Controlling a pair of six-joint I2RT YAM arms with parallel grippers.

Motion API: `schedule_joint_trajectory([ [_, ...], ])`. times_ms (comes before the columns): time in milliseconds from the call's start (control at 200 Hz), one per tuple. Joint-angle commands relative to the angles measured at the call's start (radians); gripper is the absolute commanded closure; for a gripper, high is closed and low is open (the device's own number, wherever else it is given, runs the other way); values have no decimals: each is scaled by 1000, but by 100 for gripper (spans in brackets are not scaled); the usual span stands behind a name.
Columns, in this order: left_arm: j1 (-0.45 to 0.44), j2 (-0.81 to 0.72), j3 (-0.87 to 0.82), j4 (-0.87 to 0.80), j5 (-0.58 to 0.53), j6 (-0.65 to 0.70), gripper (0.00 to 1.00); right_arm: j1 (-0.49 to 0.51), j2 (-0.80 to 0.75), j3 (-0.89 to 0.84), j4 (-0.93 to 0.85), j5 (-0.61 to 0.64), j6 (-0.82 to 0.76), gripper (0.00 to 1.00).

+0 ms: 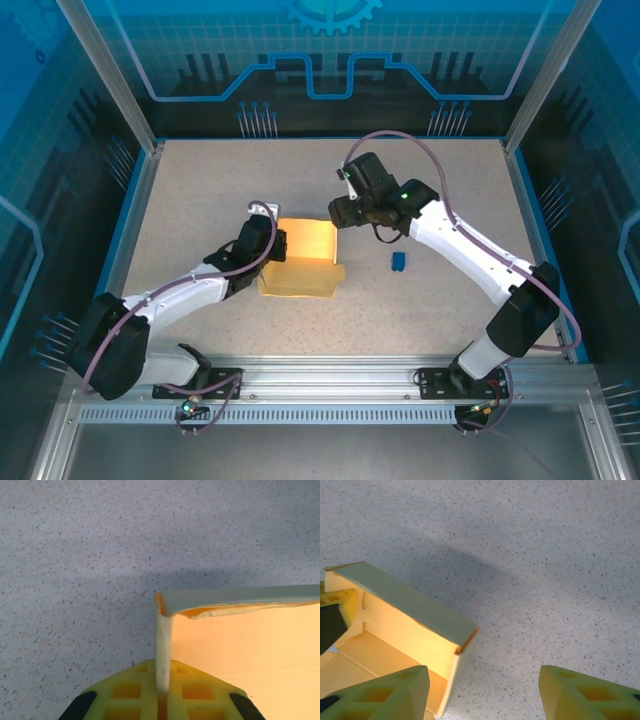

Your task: Fold the paper box

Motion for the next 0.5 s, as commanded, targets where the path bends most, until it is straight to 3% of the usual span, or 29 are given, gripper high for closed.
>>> schedule_joint_trajectory([
  [0,6,2,22,-39,31,-13,98,-12,-1,-30,20,-78,-34,39],
  [185,6,5,21,-36,41,-21,97,12,63,-28,14,-112,-16,38],
  [495,5,-5,24,-28,49,-28,98,83,172,-30,-15,12,81,40],
])
